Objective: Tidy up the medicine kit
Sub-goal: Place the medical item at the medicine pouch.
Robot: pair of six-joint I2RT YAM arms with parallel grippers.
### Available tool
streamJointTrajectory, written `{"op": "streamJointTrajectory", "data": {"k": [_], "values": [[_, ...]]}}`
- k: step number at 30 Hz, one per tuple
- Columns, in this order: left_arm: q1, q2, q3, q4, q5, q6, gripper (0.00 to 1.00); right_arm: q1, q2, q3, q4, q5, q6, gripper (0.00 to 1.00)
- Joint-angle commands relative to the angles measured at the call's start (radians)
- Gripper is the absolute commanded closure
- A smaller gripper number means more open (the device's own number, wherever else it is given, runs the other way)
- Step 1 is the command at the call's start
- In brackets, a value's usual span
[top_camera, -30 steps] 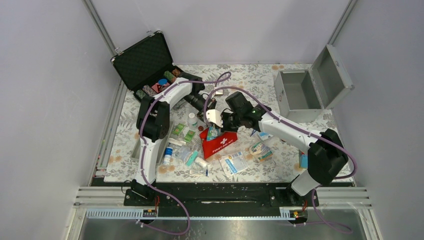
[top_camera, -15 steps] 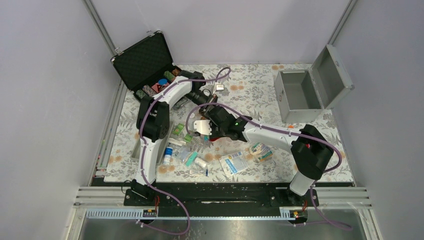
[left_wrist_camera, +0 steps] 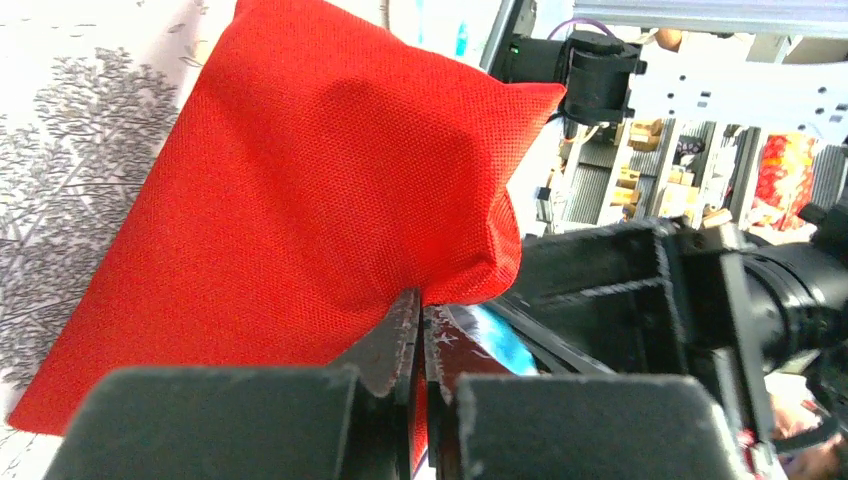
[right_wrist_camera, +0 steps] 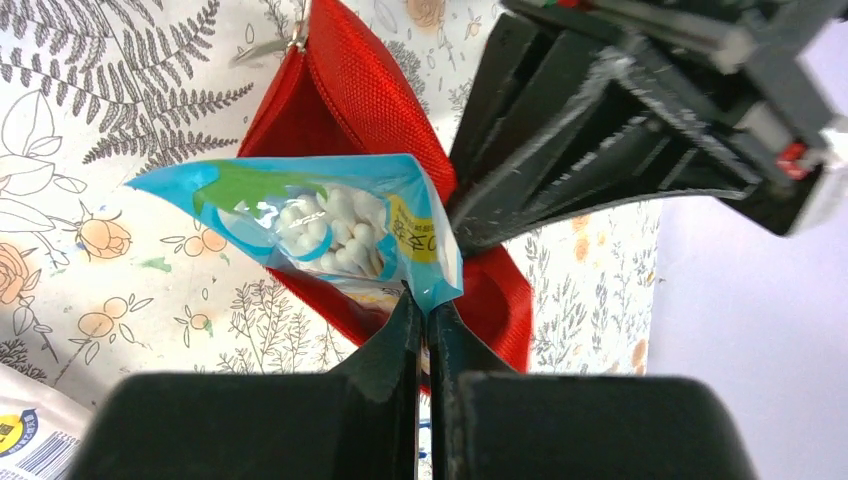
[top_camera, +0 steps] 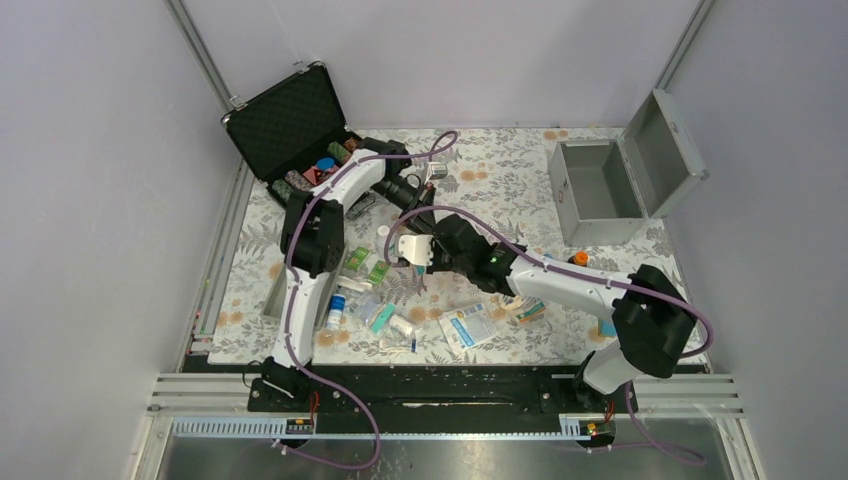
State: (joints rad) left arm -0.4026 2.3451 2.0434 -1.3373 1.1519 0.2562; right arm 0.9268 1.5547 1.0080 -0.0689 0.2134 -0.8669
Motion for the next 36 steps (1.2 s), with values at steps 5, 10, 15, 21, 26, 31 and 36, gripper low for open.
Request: {"op": "streamJointTrajectory", "data": {"k": [5, 10, 15, 21, 26, 31, 36], "values": [[0.011, 0.084, 0.104, -0.027, -0.144, -0.04, 1.0, -0.02, -0.068, -0.004, 0.195, 0.053, -0.019, 1.0], [0.023, 0.102, 0.106, 0.002, -0.159, -0.069, 1.0, -0.019, -0.012, -0.066, 0.46, 0.106, -0.127, 1.0], [0.059, 0.141, 0.164, 0.049, -0.193, -0.149, 1.0, -0.02, 0.117, -0.097, 0.698, 0.133, -0.198, 1.0], [0.123, 0.149, 0.182, 0.135, -0.185, -0.225, 1.0, -0.02, 0.209, -0.123, 0.944, 0.157, -0.197, 1.0], [0.139, 0.181, 0.219, 0.172, -0.176, -0.253, 1.0, -0.034, 0.2, -0.049, 0.786, 0.145, -0.093, 1.0], [0.137, 0.12, 0.174, 0.282, -0.355, -0.284, 1.0, -0.089, 0.189, 0.059, 0.513, 0.066, 0.026, 1.0], [0.144, 0.049, 0.159, 0.338, -0.302, -0.347, 1.0, -0.114, 0.209, 0.114, 0.43, 0.052, 0.052, 1.0]]}}
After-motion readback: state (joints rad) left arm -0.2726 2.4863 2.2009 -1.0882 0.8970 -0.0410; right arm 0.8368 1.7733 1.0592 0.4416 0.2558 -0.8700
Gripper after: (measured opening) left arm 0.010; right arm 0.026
